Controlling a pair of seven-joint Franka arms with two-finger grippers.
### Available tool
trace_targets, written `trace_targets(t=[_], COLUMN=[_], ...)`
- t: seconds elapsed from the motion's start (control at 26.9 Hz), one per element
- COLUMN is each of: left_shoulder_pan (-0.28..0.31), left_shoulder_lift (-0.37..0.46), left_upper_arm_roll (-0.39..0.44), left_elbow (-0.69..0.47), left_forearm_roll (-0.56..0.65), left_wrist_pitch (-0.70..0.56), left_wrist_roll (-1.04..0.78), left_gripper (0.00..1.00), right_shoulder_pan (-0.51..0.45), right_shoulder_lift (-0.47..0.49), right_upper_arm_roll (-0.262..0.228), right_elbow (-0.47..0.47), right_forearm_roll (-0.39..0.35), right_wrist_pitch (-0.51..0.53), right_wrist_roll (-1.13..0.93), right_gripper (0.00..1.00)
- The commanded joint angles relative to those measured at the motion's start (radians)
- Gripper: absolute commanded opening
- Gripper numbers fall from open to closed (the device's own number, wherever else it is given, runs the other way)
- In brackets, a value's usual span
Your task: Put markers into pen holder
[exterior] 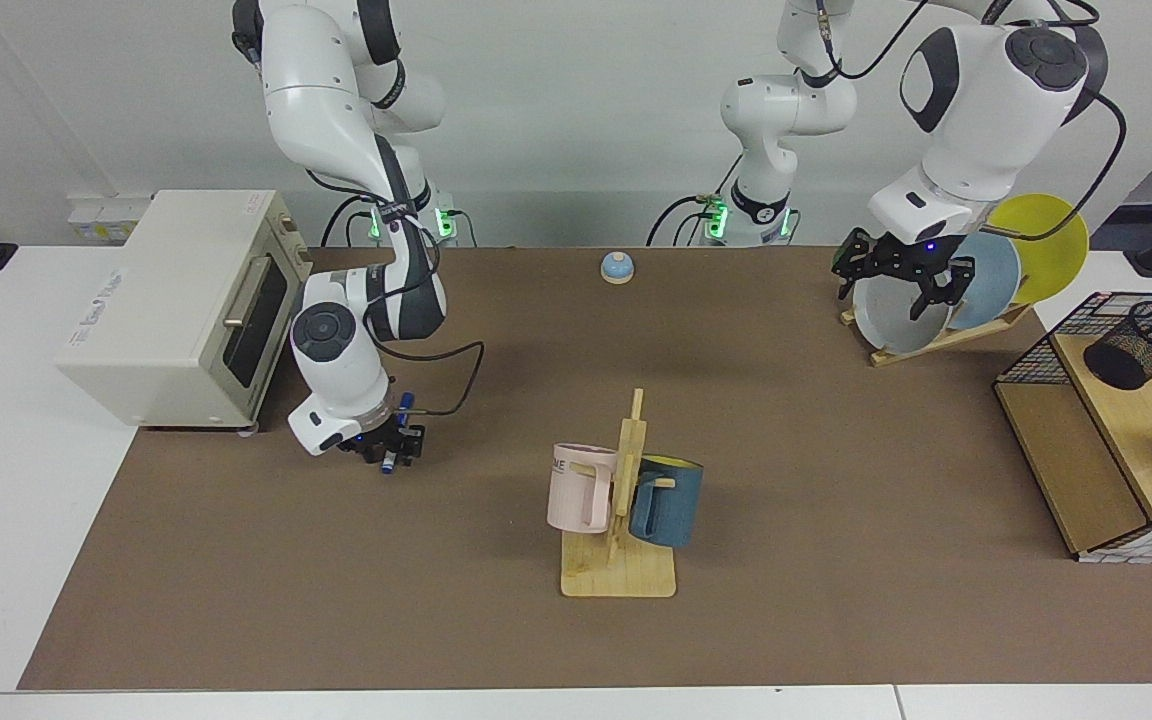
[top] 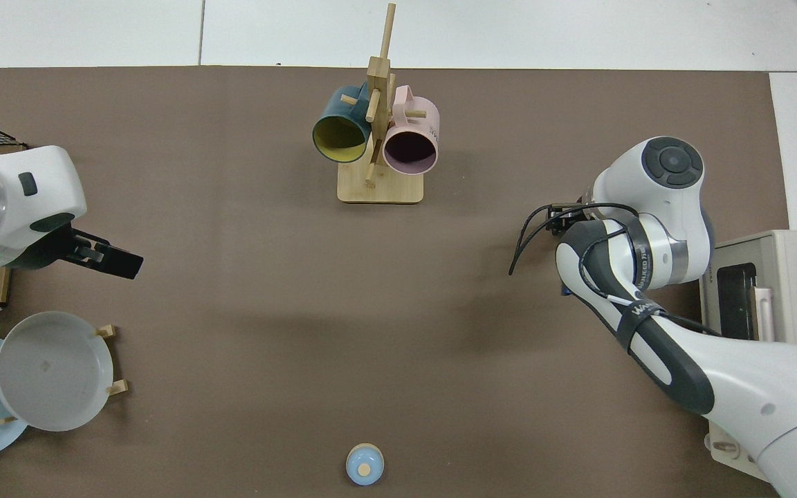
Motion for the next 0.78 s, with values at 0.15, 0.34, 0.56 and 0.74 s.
trace_targets(t=[0.15, 0.34, 0.56, 0.74], left_shoulder_pan=[-0.009, -0.006, -0.012, -0.015], left_shoulder_lift=[-0.025, -0.019, -0.009, -0.006], left_upper_arm_roll=[0.007, 0.007, -0.001, -0.029], left_elbow=[-0.029, -0.016, 0.011, 0.037], left_forearm_roll=[-0.011, -0.011, -0.006, 0.002], left_wrist_pitch=[0.010, 0.027, 0.030, 0.030], left_wrist_roll=[0.016, 0.019, 0.016, 0.016], left_gripper=[1.00, 1.00, 1.00, 1.00], right_shoulder_pan=[0.005, 0.007, 0.036, 0.048], right_shoulder_lift=[-0.027, -0.029, -0.061, -0.133], right_upper_arm_roll=[0.005, 0.009, 0.011, 0.011], right_elbow=[-0.031, -0.016, 0.043, 0.043], right_forearm_roll=[-0.029, -0.025, -0.003, 0.043], right_wrist_pitch=[0.012, 0.000, -0.106, -0.158], right_wrist_roll=[0.085, 0.131, 0.143, 0.194], right_gripper=[0.00, 0.00, 0.00, 0.00])
